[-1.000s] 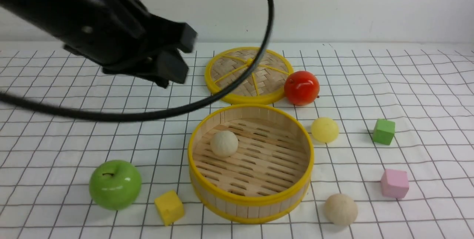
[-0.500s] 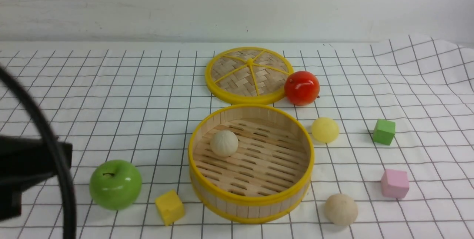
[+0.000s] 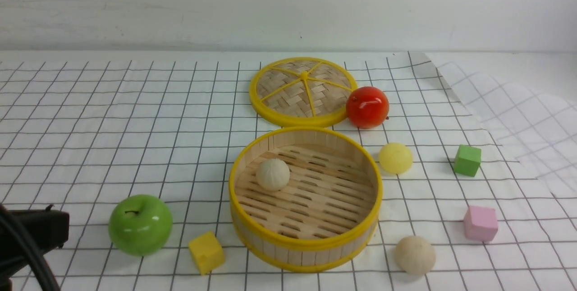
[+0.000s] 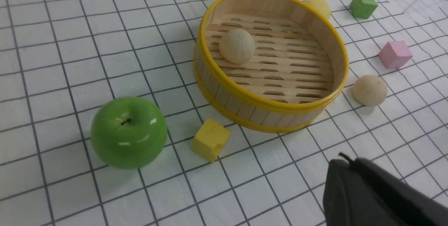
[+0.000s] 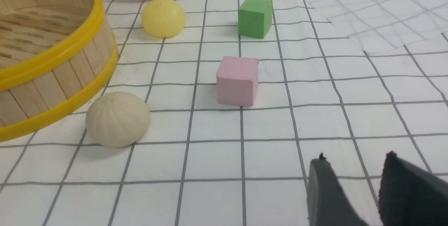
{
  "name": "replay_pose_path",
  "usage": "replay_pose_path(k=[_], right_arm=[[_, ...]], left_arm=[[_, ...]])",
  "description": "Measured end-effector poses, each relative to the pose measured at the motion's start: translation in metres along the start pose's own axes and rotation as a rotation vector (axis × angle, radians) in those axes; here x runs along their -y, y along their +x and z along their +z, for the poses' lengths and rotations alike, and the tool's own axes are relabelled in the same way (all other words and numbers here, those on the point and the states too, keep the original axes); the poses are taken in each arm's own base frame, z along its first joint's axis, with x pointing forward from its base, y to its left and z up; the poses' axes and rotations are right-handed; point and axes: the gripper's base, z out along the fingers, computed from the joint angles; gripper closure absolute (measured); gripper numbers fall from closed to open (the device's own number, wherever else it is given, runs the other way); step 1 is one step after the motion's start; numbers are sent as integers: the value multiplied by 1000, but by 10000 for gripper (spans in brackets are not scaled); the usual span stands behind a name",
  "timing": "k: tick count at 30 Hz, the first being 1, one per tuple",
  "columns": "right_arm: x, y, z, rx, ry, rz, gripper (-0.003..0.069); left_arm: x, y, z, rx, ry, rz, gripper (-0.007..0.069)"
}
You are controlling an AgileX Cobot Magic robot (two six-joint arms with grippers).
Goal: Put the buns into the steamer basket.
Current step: Use the right arm to grab a steamed stuffed bun
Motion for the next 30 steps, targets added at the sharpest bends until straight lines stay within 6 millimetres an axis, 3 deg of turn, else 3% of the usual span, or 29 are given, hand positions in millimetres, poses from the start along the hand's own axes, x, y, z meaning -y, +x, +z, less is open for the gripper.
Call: replay_pose_path(k=[4, 6, 10, 13, 21, 25, 30], right_arm=[[0, 0, 0, 0, 0, 0, 418], [0, 0, 0, 0, 0, 0, 418], [0, 0, 0, 0, 0, 0, 418], [0, 0, 0, 0, 0, 0, 418], [0, 0, 0, 0, 0, 0, 418], [0, 0, 0, 0, 0, 0, 418], [0, 0, 0, 0, 0, 1, 418]], left_arm=[[-3, -3, 2, 75, -20, 24, 638], [-7, 2, 0, 195, -34, 18, 637], [-18, 21, -13, 410, -83, -55, 636], [-30, 48, -14, 511, -174, -100, 636], [-57, 138, 19, 435, -335, -151, 632], [-66, 170, 38, 309, -363, -180, 627], [-68, 179, 42, 259, -373, -189, 624]])
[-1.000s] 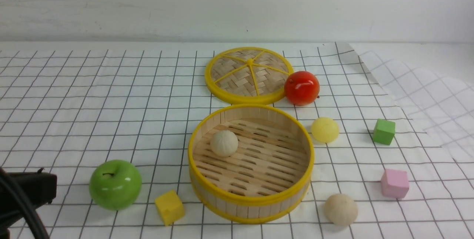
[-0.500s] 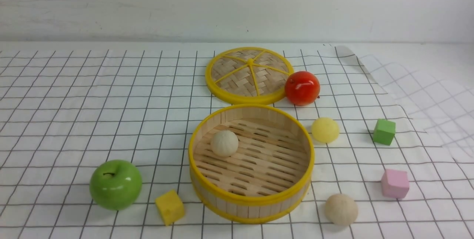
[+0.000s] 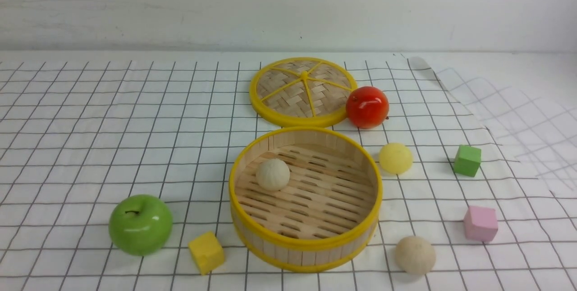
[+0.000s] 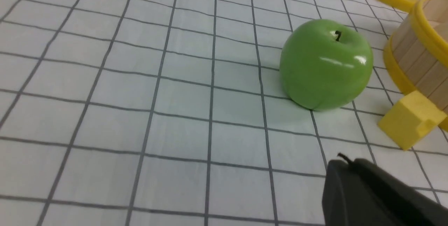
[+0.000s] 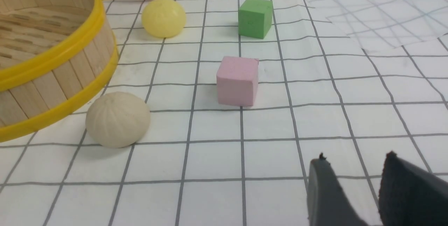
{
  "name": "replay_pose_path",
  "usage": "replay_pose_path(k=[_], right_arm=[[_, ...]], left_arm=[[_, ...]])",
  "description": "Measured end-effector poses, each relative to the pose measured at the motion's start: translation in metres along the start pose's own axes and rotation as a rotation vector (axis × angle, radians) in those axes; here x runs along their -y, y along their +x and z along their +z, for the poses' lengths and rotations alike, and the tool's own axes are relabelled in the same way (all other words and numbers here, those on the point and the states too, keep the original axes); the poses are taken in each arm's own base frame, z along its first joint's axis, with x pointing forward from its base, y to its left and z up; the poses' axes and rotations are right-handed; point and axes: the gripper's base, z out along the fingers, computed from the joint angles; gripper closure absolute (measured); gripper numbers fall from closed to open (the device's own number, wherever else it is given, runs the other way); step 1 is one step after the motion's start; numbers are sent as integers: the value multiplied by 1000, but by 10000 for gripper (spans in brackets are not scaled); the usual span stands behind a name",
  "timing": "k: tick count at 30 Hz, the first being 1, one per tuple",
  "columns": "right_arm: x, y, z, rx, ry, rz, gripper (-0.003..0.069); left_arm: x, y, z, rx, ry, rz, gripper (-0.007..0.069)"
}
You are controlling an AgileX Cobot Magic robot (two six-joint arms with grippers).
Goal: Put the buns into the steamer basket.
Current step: Use the right arm to grab a steamed stuffed bun
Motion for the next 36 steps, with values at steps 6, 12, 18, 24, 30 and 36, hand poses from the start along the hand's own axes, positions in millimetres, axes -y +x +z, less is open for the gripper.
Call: replay_pose_path(k=[6, 12, 18, 24, 30, 36], right_arm=[[0, 0, 0, 0, 0, 0, 418], [0, 0, 0, 7, 4, -7, 418], [2, -15, 0, 193, 7, 109, 418], [7, -37, -8, 459, 39, 183, 418], [5, -77, -30, 599, -13, 314, 418], [-8, -162, -40, 372, -85, 324, 418]], left_arm=[[0, 0, 0, 0, -1, 0, 620], [0, 0, 0, 0, -2, 2, 617], [0, 0, 0, 1, -2, 2, 617], [0, 0, 0, 1, -3, 4, 617], [0, 0, 0, 1, -3, 4, 609], [0, 0, 0, 1, -2, 3, 603]])
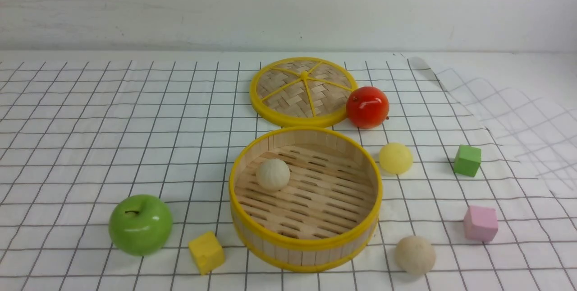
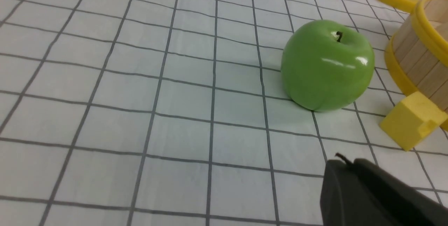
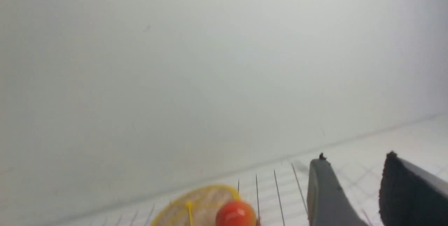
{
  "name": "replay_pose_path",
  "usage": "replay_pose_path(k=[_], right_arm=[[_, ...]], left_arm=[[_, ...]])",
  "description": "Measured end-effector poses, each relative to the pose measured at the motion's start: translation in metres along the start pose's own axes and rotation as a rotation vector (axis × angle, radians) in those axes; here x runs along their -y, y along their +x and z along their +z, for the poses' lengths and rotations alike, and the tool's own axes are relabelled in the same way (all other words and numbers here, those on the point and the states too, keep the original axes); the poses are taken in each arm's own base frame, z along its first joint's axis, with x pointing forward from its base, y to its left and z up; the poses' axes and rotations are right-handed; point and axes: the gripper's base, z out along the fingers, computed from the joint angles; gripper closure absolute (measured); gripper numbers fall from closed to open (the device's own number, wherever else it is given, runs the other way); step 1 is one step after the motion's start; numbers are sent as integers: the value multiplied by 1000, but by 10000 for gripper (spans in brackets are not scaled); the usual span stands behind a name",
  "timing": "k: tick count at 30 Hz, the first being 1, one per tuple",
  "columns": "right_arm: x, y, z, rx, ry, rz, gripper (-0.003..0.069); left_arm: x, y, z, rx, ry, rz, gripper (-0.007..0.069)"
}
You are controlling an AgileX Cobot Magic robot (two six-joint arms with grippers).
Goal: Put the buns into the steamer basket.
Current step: Use the right arm to grab a steamed stuffed bun
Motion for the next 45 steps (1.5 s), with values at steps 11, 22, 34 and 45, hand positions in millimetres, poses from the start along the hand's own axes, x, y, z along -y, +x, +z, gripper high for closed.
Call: replay_pose_path(k=[11, 22, 34, 45], right_arm=[[2, 39, 108, -736, -44, -164, 418], [-37, 121, 168, -1189, -253, -273, 391], [-38, 189, 207, -1299, -30, -377, 375], [-43, 189, 214, -1296, -25, -329, 375]], left_arm=[[0, 0, 0, 0, 0, 1, 593], [0, 0, 0, 1, -1, 3, 585], [0, 0, 0, 1, -1, 3, 574], [0, 0, 0, 1, -1, 3, 560]])
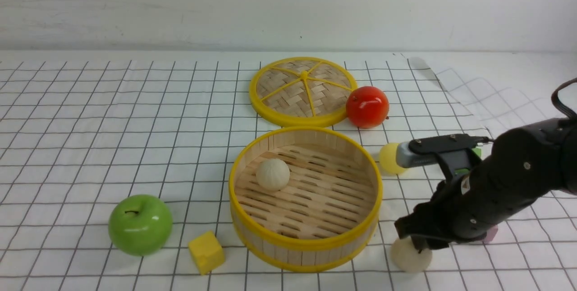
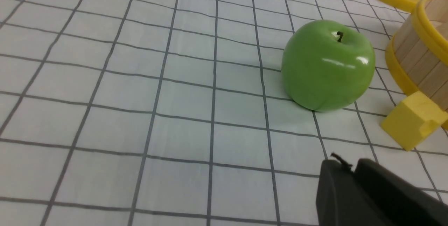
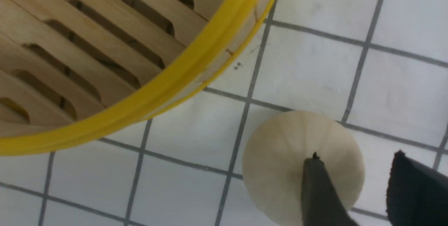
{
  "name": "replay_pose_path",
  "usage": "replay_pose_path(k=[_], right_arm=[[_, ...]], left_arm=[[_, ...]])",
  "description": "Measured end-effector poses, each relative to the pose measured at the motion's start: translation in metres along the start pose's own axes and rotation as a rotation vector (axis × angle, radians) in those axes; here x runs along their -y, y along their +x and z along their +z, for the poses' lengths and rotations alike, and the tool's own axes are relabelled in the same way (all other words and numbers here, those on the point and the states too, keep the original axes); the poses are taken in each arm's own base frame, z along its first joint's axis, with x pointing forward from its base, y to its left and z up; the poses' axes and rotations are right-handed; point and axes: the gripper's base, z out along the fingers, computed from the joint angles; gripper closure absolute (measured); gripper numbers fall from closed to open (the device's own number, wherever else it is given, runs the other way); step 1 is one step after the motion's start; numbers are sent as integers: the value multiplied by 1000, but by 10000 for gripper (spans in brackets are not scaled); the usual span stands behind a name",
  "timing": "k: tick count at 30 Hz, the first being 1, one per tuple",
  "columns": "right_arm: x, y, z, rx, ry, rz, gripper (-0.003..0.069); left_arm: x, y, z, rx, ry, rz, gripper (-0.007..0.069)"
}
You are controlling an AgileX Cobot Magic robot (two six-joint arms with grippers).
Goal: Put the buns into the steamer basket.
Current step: Use the right arm to grab a steamed stuffed bun
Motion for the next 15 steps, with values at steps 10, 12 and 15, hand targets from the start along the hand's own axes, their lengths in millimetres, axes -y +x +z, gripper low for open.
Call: replay_pose_path(k=[10, 12, 15], right_arm=[[-16, 0, -2, -1, -33, -19, 375], [-17, 1, 2, -12, -31, -25, 375], [-15, 3, 13, -53, -14, -40, 377]], left_arm=[[0, 0, 0, 0, 0, 0, 552], [0, 0, 0, 0, 0, 1, 552], [0, 0, 0, 0, -1, 1, 550]])
